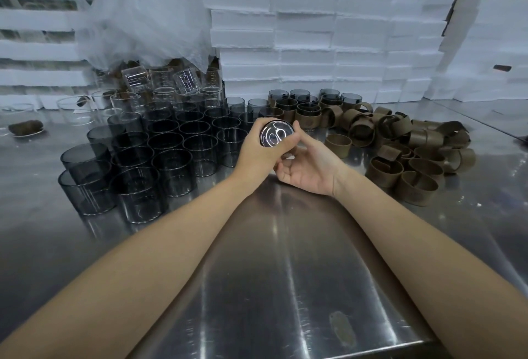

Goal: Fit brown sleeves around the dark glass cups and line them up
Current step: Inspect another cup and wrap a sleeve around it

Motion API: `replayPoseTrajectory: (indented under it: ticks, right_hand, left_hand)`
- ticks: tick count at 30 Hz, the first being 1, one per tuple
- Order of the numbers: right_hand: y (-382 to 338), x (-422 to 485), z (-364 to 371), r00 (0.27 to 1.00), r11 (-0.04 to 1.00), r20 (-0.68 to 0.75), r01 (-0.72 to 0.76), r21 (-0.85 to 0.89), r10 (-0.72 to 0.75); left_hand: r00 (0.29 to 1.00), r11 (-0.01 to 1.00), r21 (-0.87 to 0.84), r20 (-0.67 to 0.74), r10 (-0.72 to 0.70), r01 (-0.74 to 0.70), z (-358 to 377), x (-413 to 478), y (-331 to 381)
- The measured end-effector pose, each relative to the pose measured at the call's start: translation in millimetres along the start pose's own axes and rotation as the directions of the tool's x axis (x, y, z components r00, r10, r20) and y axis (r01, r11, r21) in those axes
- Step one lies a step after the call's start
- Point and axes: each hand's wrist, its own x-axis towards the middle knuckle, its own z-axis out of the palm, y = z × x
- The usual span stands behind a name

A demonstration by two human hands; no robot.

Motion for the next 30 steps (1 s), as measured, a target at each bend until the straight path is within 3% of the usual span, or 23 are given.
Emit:
replayPoseTrajectory:
  ticks: [10,20,24,26,30]
  right_hand:
    - [-0.6,-1.8,2.2,0.998,0.999,0.046,-0.042,-0.011,0.042]
    - [2.9,0.7,3.8,0.998,0.996,0.057,-0.019,-0.092,0.024]
    - [6.7,0.2,2.4,0.986,0.977,0.129,0.129,-0.167,-0.108]
    - [8.1,3.4,1.1,0.970,0.939,0.038,0.243,-0.244,-0.242]
    - [7.6,6.4,-2.9,0.832,0.700,-0.134,0.352,-0.621,-0.538]
  left_hand:
    - [0.991,0.997,0.042,-0.112,0.069,-0.064,2.2,0.9,1.5]
    - [0.969,0.999,-0.035,-0.245,-0.042,0.035,4.9,4.3,0.4]
    - [0.985,0.998,0.053,-0.166,0.048,-0.040,1.5,2.0,-1.7]
    - [0.989,0.991,0.101,-0.107,0.100,-0.089,0.1,2.0,-4.2]
    - [0.971,0.965,0.164,-0.087,0.221,-0.205,-0.1,0.1,-6.1]
